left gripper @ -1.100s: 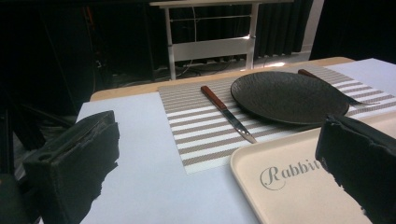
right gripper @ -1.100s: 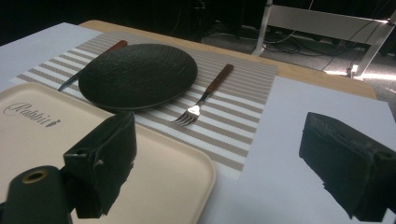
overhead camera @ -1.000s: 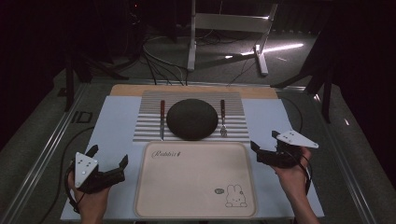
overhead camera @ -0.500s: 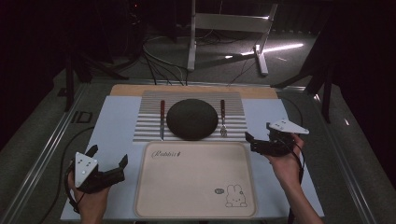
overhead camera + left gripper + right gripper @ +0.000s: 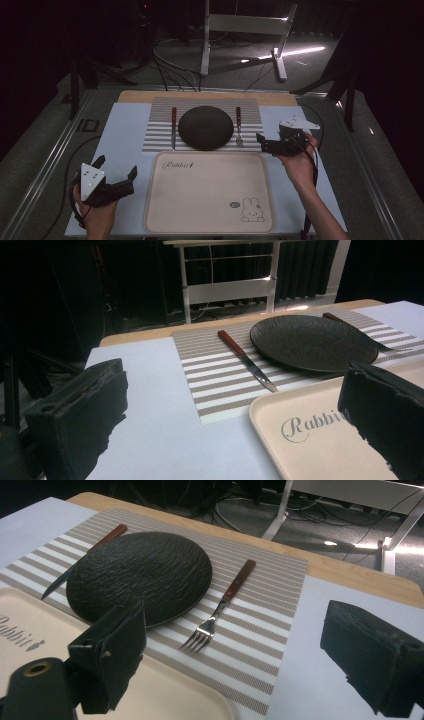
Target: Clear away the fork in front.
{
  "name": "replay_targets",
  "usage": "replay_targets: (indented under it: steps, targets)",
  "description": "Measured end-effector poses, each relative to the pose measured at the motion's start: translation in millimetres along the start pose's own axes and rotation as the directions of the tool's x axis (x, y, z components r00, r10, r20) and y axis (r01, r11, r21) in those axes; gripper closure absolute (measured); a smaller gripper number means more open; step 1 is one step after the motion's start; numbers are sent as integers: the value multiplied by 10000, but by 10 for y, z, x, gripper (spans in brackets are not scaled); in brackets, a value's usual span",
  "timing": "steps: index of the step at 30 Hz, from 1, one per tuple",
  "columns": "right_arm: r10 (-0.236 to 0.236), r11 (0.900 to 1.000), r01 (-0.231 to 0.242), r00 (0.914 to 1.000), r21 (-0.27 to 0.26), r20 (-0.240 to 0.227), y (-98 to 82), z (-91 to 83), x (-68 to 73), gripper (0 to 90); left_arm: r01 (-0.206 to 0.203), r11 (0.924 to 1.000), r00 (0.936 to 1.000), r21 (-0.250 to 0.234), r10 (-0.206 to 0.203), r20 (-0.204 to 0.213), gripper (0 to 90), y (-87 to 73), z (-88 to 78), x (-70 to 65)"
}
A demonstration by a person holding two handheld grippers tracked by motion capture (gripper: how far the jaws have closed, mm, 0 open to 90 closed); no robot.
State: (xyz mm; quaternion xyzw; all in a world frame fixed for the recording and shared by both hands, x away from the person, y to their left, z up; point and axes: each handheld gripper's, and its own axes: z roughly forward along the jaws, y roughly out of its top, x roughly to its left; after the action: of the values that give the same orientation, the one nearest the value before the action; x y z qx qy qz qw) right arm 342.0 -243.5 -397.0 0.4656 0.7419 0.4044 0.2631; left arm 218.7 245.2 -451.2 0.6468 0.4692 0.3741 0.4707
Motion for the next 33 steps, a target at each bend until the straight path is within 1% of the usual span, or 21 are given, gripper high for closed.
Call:
replay_targets:
  steps: [3,6,7,8,13,14,21,24,27,29,32,33]
  targets:
    - [84,9999,-84,10000,76,-34,78,71,-10,113,19,10000,10000,10,-19,4,3,-2,1,2]
    - [72,9999,-72,10000,131,1,117,113,-15,113,23,10000,10000,17,-23,8,3,-4,3,0]
    - [118,9998,-118,9999,150,-10,135,132,-21,113,31,10000,10000,15,-31,11,3,-4,3,-1]
    - [332,9993,-329,9993,198,-155,164,168,-30,112,31,10000,10000,10,-31,8,3,-4,2,-2]
    - [464,9986,-458,9987,277,-212,208,236,-39,112,34,10000,10000,25,-34,9,3,-5,4,1]
    - [493,9983,-486,9985,323,-217,227,270,-42,112,29,10000,10000,22,-29,6,3,-5,4,1]
    - [406,9982,-401,9991,449,-109,292,381,-44,112,23,10000,10000,70,-23,-15,3,-7,7,4]
    - [273,9986,-271,9996,455,-44,344,430,-42,112,67,10000,10000,46,-67,-27,3,-8,9,5]
    - [249,9985,-252,9997,476,77,409,508,-68,112,46,10000,10000,79,-46,-38,3,-8,9,6]
    - [249,9985,-252,9997,476,77,409,508,-68,112,29,10000,10000,79,-29,-32,3,-8,9,6]
    - [224,9983,-238,9994,529,259,476,595,-104,112,45,10000,10000,84,-44,-51,3,-9,9,9]
    - [224,9983,-238,9994,529,259,476,595,-104,112,54,10000,10000,77,-53,-56,3,-9,10,10]
